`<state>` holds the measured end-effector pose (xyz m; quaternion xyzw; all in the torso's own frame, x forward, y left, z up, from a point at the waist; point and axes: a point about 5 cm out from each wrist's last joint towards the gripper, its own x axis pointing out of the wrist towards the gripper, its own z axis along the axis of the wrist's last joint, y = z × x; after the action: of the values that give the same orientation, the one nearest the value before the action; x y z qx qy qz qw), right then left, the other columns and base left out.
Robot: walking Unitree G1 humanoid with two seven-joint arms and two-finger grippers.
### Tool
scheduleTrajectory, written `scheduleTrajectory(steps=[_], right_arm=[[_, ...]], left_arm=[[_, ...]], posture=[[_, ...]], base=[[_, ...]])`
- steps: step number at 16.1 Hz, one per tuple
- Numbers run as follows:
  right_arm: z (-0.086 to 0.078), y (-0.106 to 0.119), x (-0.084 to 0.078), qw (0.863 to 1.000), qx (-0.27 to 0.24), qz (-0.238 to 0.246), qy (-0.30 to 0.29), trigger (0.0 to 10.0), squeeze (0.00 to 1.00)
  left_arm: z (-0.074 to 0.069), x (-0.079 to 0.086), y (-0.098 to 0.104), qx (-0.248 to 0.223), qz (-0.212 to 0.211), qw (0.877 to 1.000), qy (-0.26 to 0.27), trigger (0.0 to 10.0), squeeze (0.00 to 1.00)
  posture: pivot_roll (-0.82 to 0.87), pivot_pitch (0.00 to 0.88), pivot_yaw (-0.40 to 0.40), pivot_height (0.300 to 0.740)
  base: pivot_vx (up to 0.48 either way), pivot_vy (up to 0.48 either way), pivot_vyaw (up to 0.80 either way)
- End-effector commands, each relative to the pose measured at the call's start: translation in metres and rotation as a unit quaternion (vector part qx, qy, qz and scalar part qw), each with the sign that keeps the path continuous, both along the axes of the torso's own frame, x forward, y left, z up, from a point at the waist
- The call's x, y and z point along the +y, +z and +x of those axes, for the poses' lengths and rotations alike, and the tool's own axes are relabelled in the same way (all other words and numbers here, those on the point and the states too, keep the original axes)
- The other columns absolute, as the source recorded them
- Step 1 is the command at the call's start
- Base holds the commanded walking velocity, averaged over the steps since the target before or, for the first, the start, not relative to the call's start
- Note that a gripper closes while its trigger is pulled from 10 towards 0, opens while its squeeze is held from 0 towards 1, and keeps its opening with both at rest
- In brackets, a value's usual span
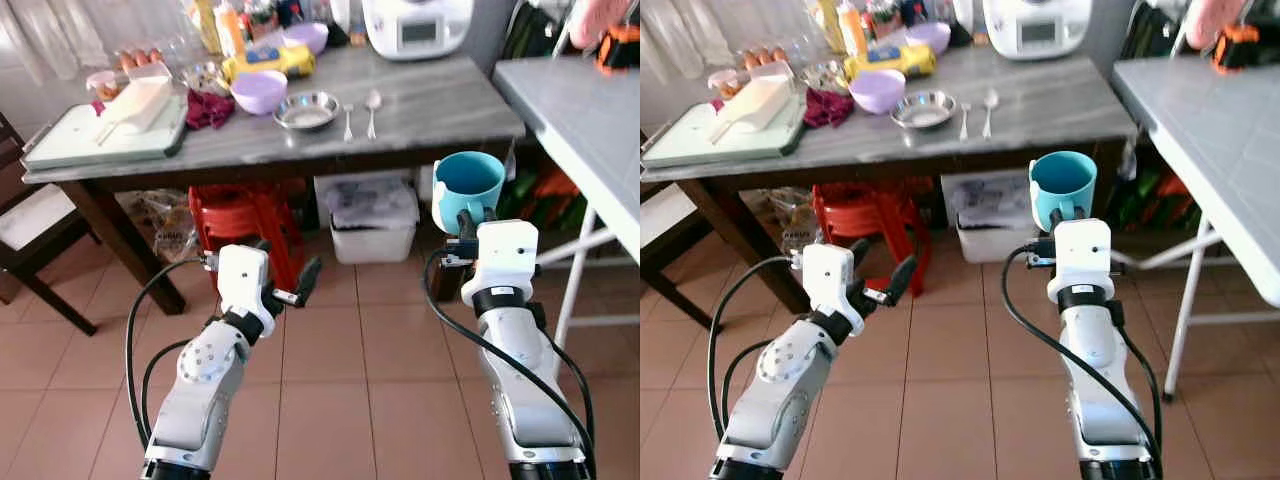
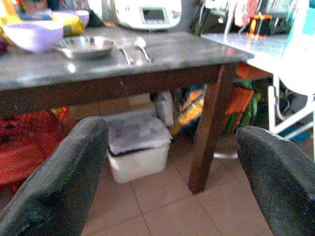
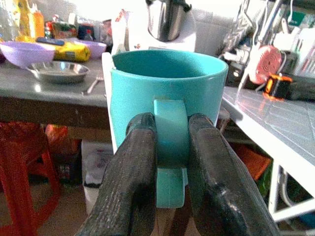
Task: Setting the table
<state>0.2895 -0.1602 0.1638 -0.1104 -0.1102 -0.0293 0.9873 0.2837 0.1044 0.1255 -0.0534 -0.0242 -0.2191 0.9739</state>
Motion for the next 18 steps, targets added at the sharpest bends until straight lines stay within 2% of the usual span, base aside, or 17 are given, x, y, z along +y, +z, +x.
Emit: scheduleTrajectory(steps=[1, 5, 9, 12, 16, 18], right_arm=[[0.0, 0.007, 0.011, 1.0, -0.016, 0.006, 0.017, 10.0, 0.0], [0.0, 0.007, 0.009, 1.0, -0.017, 0.006, 0.015, 10.0, 0.0], [-0.001, 0.006, 0.009, 1.0, -0.016, 0.006, 0.015, 10.0, 0.0], [-0.002, 0.005, 0.009, 1.0, -0.015, 0.005, 0.013, 10.0, 0.0], [-0.003, 0.006, 0.009, 1.0, -0.015, 0.005, 0.014, 10.0, 0.0], [-0.006, 0.004, 0.006, 1.0, -0.013, 0.003, 0.012, 10.0, 0.0]], left_arm=[[0.0, 0.011, -0.002, 0.003, 0.012, 1.0, 0.013, 10.0, 0.0], [0.001, 0.011, -0.001, 0.002, 0.014, 1.0, 0.015, 10.0, 0.0], [0.008, 0.016, 0.005, -0.01, 0.021, 0.998, 0.052, 10.0, 0.0], [0.011, 0.021, 0.005, 0.008, 0.002, 0.996, 0.085, 10.0, 0.0], [0.01, 0.023, 0.002, 0.01, 0.009, 0.996, 0.092, 10.0, 0.0], [0.006, 0.037, 0.0, 0.006, 0.033, 0.994, 0.103, 10.0, 0.0]], posture=[[-0.09, 0.085, 0.09, 0.74], [-0.09, 0.083, 0.09, 0.74], [-0.09, 0.082, 0.09, 0.74], [-0.09, 0.082, 0.092, 0.74], [-0.09, 0.085, 0.09, 0.74], [-0.09, 0.087, 0.093, 0.74]], base=[[0.352, 0.0, 0.0], [0.36, 0.0, 0.0], [0.358, 0.0, 0.0], [0.364, 0.0, 0.0], [0.367, 0.0, 0.0], [0.366, 0.0, 0.0]])
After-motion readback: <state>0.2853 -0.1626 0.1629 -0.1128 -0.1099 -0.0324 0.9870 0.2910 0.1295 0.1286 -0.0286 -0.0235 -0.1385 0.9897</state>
